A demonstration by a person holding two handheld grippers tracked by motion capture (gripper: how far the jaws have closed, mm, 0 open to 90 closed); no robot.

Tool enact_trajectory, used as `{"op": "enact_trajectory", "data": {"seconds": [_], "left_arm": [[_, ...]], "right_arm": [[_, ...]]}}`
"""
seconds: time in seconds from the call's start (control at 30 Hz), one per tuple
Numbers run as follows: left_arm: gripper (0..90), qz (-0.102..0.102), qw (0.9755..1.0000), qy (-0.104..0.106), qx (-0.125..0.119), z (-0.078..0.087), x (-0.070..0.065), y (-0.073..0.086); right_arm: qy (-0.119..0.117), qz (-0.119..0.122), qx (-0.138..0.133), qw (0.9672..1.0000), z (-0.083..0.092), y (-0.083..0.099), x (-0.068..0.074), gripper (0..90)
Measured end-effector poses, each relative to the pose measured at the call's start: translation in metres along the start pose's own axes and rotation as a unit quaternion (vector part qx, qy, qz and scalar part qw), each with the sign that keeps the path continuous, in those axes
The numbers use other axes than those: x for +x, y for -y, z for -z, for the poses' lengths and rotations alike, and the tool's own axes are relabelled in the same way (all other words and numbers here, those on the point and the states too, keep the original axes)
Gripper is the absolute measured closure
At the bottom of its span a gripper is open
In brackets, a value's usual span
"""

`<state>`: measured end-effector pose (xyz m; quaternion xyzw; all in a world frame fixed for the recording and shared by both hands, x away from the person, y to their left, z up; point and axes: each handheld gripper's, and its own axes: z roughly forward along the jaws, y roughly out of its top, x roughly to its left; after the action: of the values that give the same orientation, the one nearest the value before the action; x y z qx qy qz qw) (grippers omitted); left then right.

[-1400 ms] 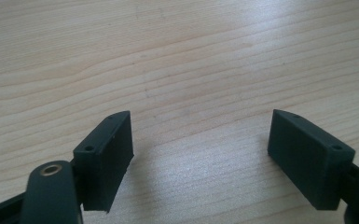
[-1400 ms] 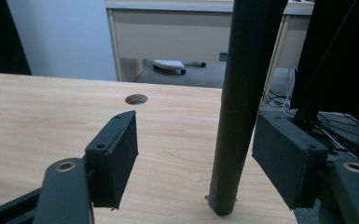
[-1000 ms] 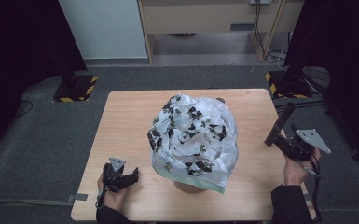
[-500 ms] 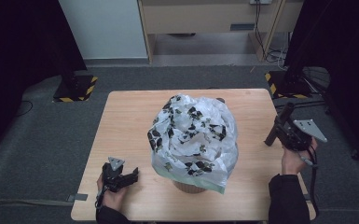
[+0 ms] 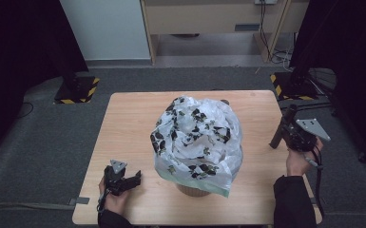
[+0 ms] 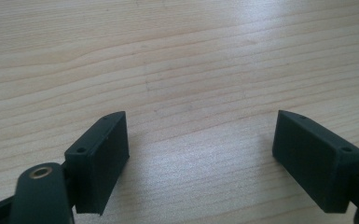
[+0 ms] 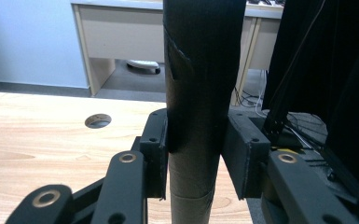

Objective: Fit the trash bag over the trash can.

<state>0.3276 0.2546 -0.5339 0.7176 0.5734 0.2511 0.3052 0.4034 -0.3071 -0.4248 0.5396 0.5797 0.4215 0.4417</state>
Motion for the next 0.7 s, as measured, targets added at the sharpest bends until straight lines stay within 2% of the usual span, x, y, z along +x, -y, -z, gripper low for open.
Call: {"op": "enact_trajectory", "data": {"seconds": [0.07, 0.1, 0.17, 0.23, 0.27, 0.33, 0.37, 0.4, 0.57, 0.7], "left_arm": [[17.7, 0.000, 1.0000, 0.000, 0.000, 0.000, 0.000, 0.000], [17.7, 0.000, 1.0000, 0.000, 0.000, 0.000, 0.000, 0.000], [17.7, 0.000, 1.0000, 0.000, 0.000, 0.000, 0.000, 0.000], [17.7, 0.000, 1.0000, 0.000, 0.000, 0.000, 0.000, 0.000], [17.7, 0.000, 1.0000, 0.000, 0.000, 0.000, 0.000, 0.000], [17.7, 0.000, 1.0000, -0.001, 0.000, 0.000, 0.000, 0.000], [17.7, 0.000, 1.0000, -0.001, 0.000, 0.000, 0.000, 0.000], [17.7, 0.000, 1.0000, -0.001, 0.000, 0.000, 0.000, 0.000], [17.7, 0.000, 1.0000, -0.001, 0.000, 0.000, 0.000, 0.000], [17.7, 0.001, 1.0000, -0.001, 0.000, 0.000, 0.000, 0.000]], "right_arm": [[-0.004, 0.004, -0.005, 1.0000, 0.002, 0.001, 0.001, 62.9], [-0.006, 0.006, -0.032, 0.9995, 0.005, 0.001, 0.001, 62.9], [-0.010, 0.000, -0.057, 0.9983, 0.014, -0.009, 0.002, 62.9], [-0.015, -0.005, -0.056, 0.9983, 0.018, -0.016, 0.002, 62.8], [-0.039, -0.027, -0.063, 0.9969, 0.028, -0.030, 0.005, 62.5], [-0.064, -0.038, -0.068, 0.9949, 0.038, -0.038, 0.009, 62.4], [-0.064, -0.038, -0.068, 0.9949, 0.038, -0.038, 0.009, 62.4], [-0.082, -0.040, -0.083, 0.9924, 0.051, -0.044, 0.018, 62.2], [-0.121, -0.044, -0.103, 0.9863, 0.077, -0.056, 0.033, 62.1], [-0.158, -0.061, -0.123, 0.9779, 0.101, -0.066, 0.041, 62.1]]}}
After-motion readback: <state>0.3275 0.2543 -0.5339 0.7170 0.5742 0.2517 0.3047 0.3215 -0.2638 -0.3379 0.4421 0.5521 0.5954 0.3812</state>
